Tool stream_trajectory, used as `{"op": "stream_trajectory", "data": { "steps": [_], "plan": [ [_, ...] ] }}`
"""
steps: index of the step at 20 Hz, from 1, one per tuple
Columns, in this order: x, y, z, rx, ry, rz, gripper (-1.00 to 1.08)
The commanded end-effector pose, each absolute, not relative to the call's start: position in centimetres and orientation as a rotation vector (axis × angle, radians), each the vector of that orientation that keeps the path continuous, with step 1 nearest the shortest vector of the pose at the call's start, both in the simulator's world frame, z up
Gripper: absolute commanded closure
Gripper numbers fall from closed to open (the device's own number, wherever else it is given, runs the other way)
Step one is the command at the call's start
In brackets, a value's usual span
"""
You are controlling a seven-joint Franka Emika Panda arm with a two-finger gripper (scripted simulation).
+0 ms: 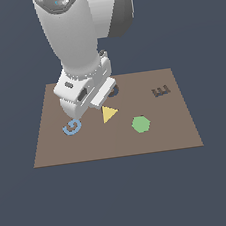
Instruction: Insert a designated object into the corresponding slot on a board.
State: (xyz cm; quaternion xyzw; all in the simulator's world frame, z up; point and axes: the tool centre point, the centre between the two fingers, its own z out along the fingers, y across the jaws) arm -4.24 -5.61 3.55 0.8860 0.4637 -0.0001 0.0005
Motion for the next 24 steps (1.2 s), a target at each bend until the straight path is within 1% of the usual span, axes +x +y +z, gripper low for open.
{"op": "stream_trajectory", "data": {
  "steps": [1,7,14,19,24],
  "plan": [
    [-3.1,-2.4,3.6,2.693,1.615,0.001,1.08],
    [-1.9,5.4,3.8,2.443,1.973,0.001,1.08],
    [-3.2,13.8,4.0,2.124,2.313,0.001,1.08],
    [-4.6,17.1,4.0,1.978,2.439,0.000,1.08],
    [-4.9,17.7,4.0,1.953,2.460,0.000,1.08]
  ]
}}
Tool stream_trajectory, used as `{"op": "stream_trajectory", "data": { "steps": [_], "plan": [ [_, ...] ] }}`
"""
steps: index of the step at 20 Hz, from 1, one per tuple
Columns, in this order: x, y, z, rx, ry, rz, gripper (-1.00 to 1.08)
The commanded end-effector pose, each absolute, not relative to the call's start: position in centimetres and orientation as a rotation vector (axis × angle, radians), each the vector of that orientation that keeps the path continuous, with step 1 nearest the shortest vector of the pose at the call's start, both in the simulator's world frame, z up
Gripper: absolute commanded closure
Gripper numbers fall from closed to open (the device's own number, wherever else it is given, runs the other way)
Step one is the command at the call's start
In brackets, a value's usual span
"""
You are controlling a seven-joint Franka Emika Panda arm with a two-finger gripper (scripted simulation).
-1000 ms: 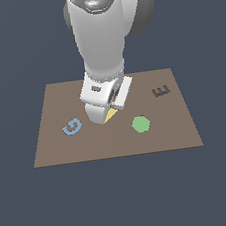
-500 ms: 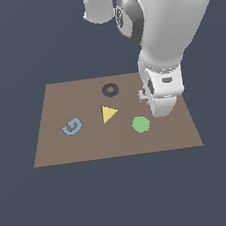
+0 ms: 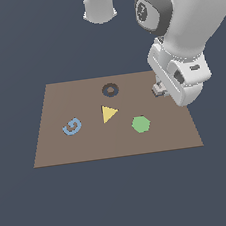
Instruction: Insert a designated object into the corresponding slot on a board.
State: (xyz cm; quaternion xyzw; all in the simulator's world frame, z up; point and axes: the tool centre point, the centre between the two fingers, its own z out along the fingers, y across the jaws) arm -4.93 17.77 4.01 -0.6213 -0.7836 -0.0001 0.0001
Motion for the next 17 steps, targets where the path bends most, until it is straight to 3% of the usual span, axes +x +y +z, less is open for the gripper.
{"op": "stream_trajectory", "data": {
  "steps": [1,7,8,17],
  "plan": [
    [-4.91,17.70,3.97,-1.953,-2.461,0.000,1.08],
    [-5.05,17.78,3.02,-1.943,-2.470,0.000,1.08],
    [-5.05,17.78,3.02,-1.943,-2.470,0.000,-0.92],
    [-5.05,17.78,3.02,-1.943,-2.470,0.000,-0.92]
  ]
}}
